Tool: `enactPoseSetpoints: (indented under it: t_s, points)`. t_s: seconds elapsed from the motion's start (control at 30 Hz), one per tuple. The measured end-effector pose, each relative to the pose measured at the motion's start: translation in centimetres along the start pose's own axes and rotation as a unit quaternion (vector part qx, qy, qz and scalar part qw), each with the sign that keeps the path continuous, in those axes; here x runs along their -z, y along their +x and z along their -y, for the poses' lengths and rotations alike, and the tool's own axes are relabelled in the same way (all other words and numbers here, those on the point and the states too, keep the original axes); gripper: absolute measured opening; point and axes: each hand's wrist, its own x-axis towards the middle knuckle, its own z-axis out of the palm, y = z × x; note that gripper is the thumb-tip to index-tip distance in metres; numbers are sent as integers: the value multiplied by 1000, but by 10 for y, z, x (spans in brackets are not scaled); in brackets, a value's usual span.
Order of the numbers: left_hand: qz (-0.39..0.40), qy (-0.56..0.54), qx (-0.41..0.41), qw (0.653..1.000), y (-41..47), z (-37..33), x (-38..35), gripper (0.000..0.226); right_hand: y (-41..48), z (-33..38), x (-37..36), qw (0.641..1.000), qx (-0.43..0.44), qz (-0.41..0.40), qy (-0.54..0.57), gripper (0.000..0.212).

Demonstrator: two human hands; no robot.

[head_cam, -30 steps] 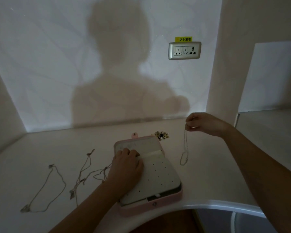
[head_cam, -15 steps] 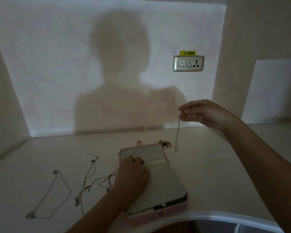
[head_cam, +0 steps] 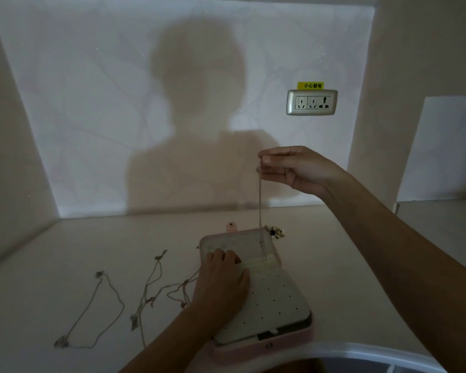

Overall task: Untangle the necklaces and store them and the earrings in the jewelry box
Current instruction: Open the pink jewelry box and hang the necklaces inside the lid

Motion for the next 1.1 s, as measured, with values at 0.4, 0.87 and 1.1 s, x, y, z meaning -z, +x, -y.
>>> enactPoseSetpoints:
  t_s: [0.4, 0.87, 1.1]
  points:
    - [-32, -6, -2, 999, 1, 4, -3, 23, 26, -23, -21, 999, -36, 23, -19, 10]
    - [-88, -32, -29, 995, 0, 6, -10, 33, 27, -44, -23, 994, -75, 77, -13, 9]
    - [-96, -36, -31, 994, 0, 6, -10, 21, 17, -45, -28, 927, -31, 160, -339, 15]
